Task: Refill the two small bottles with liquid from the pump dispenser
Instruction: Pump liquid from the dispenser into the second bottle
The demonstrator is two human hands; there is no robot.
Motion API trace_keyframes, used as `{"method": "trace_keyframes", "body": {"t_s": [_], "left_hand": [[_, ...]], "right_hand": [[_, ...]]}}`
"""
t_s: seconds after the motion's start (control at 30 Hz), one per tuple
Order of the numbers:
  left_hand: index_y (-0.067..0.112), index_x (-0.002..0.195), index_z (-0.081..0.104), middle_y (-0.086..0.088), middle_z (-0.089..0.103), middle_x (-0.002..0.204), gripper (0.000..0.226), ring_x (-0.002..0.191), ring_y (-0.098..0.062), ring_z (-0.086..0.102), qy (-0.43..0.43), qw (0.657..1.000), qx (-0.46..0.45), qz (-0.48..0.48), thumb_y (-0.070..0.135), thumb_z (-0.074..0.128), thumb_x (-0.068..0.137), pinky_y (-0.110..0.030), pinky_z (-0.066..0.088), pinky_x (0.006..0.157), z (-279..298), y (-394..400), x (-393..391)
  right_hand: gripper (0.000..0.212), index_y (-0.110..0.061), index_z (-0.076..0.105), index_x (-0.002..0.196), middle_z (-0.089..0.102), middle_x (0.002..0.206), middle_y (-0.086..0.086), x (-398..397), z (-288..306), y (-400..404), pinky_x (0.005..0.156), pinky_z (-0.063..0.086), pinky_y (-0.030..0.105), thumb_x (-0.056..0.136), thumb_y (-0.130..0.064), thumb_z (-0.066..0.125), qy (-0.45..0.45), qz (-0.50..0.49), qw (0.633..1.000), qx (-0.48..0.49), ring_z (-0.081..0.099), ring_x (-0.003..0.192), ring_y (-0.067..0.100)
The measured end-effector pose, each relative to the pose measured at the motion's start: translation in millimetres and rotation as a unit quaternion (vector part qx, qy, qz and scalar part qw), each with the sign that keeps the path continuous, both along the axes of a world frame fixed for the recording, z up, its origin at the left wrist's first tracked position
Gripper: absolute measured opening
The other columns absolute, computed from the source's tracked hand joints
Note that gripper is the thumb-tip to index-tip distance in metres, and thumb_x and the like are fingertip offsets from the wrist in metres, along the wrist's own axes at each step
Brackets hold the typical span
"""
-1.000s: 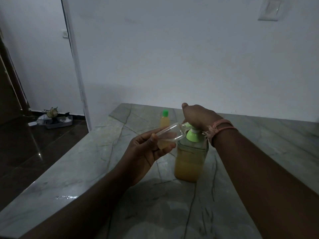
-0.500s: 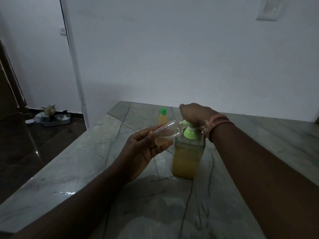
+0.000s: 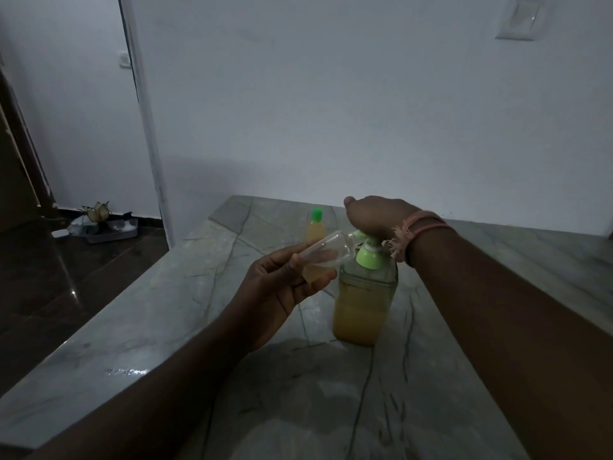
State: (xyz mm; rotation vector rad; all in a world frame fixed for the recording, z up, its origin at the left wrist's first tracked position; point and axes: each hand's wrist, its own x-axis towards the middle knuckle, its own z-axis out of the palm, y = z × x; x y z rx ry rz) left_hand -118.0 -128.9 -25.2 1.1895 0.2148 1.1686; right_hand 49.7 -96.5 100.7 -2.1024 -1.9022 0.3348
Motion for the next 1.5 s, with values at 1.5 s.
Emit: {"method": "trace_keyframes", "body": {"t_s": [1.5], "left_hand": [[0.005, 0.135, 0.06, -0.019, 0.059, 0.139, 0.069, 0.123, -0.038, 0.06, 0.006, 1.0, 0.005, 0.014, 0.041, 0.081, 0.08, -0.033, 0.055, 0.092, -1, 2, -1]], "right_hand": [[0.044, -0.019, 0.053, 0.13, 0.053, 0.126, 0.012, 11, -9, 10, 0.075, 0.04, 0.032, 0.088, -0.016, 0.04, -0.106, -0.047, 0.992, 0.052, 0.054, 0.105, 0.032]]}}
